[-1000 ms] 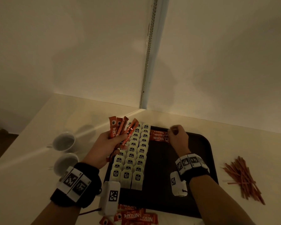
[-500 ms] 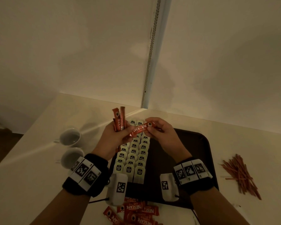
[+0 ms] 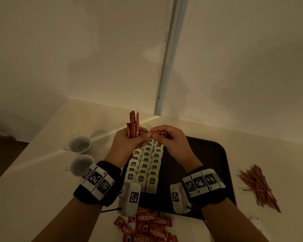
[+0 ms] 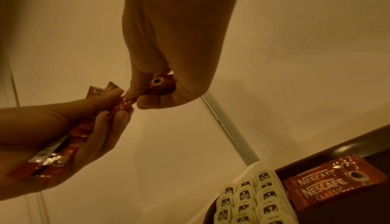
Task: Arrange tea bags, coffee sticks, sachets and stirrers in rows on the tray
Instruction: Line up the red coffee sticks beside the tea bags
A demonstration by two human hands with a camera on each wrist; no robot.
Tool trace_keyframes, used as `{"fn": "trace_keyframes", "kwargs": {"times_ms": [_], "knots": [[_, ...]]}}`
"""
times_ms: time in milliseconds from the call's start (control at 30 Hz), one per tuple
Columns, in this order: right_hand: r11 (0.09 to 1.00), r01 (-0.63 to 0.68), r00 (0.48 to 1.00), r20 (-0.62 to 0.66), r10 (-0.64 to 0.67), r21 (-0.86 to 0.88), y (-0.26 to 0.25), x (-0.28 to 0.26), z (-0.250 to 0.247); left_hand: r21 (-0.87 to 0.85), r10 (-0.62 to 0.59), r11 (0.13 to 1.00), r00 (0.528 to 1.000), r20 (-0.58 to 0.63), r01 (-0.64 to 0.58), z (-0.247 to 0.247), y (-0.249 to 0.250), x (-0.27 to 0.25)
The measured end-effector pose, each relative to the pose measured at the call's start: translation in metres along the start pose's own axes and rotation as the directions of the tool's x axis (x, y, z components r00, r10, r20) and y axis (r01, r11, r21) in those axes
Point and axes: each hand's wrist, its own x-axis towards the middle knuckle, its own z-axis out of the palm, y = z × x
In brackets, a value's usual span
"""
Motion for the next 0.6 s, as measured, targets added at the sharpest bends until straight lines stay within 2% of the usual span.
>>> {"fn": "trace_keyframes", "kwargs": {"times_ms": [167,267,367,467,533,600], "knots": [[0.993,-0.059,0.998,-0.026,0.062,0.101,-0.001,-0.001,-0.006,-0.041,0.007,0.999,0.998,-0.065,-0.010,-0.002,-0.001,0.003],[0.992,-0.102,0.993,-0.055,0.106,0.078,0.001,0.001,-0.011,0.004,0.045,0.999,0.992,-0.117,-0.045,-0.002,-0.005,0.004],[0.991,-0.128,0.992,0.005,0.128,0.026,0.005,0.004,-0.019,0.064,0.075,0.996,0.984,-0.159,-0.065,0.000,-0.009,0.005],[0.989,-0.145,0.987,0.067,0.147,-0.034,0.012,0.007,-0.032,0.050,0.005,0.999,0.991,-0.137,0.002,-0.001,-0.008,0.007],[0.983,-0.184,0.983,-0.001,0.184,-0.023,0.020,0.012,-0.046,0.035,-0.047,0.998,0.991,-0.128,0.052,-0.004,-0.008,0.009],[0.971,-0.224,0.969,-0.129,0.213,-0.082,0.034,0.018,-0.063,0.014,-0.094,0.995,0.987,-0.130,0.096,-0.010,-0.010,0.011]]}}
